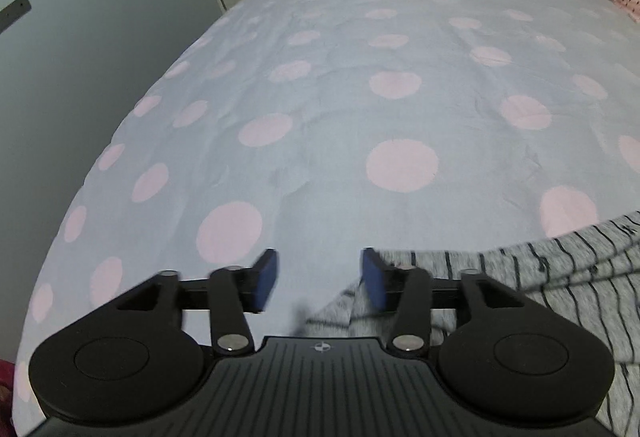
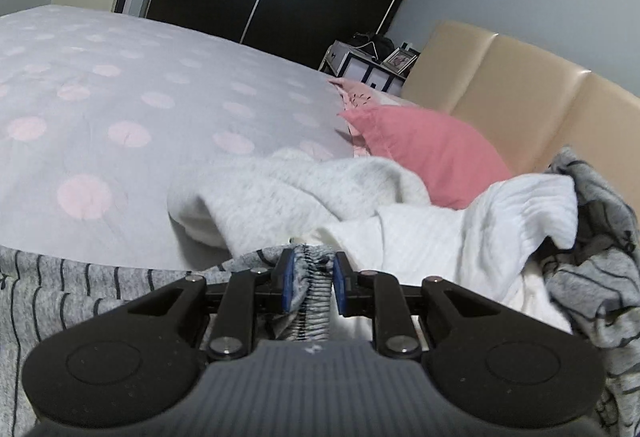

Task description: Fold clothes

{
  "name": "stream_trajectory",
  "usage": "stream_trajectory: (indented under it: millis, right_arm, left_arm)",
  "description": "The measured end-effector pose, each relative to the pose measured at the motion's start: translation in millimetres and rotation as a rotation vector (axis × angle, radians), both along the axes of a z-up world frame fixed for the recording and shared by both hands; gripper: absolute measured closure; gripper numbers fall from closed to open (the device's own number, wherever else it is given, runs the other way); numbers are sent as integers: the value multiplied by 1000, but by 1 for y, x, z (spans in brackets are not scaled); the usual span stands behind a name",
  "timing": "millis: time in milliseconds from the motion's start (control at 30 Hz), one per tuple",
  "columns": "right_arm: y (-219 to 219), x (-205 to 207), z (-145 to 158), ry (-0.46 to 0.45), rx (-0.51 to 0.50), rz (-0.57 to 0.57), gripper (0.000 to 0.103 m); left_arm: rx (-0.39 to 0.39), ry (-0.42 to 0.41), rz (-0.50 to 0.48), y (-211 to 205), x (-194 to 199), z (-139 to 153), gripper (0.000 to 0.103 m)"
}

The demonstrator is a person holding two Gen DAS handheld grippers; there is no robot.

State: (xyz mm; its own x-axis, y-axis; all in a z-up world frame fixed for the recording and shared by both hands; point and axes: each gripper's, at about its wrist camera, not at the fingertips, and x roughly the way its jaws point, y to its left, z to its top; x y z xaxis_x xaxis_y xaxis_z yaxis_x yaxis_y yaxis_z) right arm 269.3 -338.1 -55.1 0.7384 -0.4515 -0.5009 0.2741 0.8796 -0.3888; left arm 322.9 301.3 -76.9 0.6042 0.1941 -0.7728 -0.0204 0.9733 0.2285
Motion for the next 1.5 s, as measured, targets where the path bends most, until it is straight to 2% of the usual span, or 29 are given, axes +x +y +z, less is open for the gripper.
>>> stream_trajectory:
  millis: [100, 233, 367, 433, 500, 533, 567, 633, 967, 1033, 1100, 1200, 1333, 1500]
  right_arm:
    - [-3, 2, -5, 4, 12, -2, 81]
    - [-2, 3, -10, 6, 8, 4, 80]
    - [-1, 4, -11, 2, 9, 8, 80]
    - [-1, 3, -10, 1, 7, 12, 80]
    - [-1, 1, -9, 1, 4, 15, 80]
    - [-1, 0, -9, 1, 4, 14, 80]
    - [-1, -1, -8, -1, 5, 12, 80]
    - [0, -3, -5, -6, 8, 10, 80]
    - [2, -9, 1, -15, -8, 3, 80]
    - [1, -8, 2, -22, -19, -6, 81]
    - [-2, -5, 4, -35, -26, -27, 81]
    - [-9, 3, 0, -29, -8, -60, 81]
    - [-10, 16, -10, -8, -21, -74, 81]
    - [-11, 29, -17, -23, -39, -89, 81]
  left_arm:
    - [-29, -4, -27, -3, -21, 6, 53]
    - [-52, 44, -109, -25, -45, 3, 53]
    - [56, 140, -218, -53, -57, -15, 52]
    - [139, 180, -230, -59, -59, -26, 54]
    - [190, 202, -206, -56, -58, -32, 75]
    - [176, 196, -177, -49, -57, -30, 91]
    - [146, 181, -140, -40, -56, -26, 96]
    - [105, 145, -77, -25, -55, -15, 99]
    - [170, -90, 121, 30, -38, 41, 100]
    - [166, -152, 173, 42, -30, 54, 100]
    - [141, -167, 222, 54, -18, 59, 100]
    - [112, -159, 265, 63, 1, 53, 100]
    - [166, -119, 238, 52, 22, 22, 100]
    - [136, -152, 255, 48, 35, 7, 100]
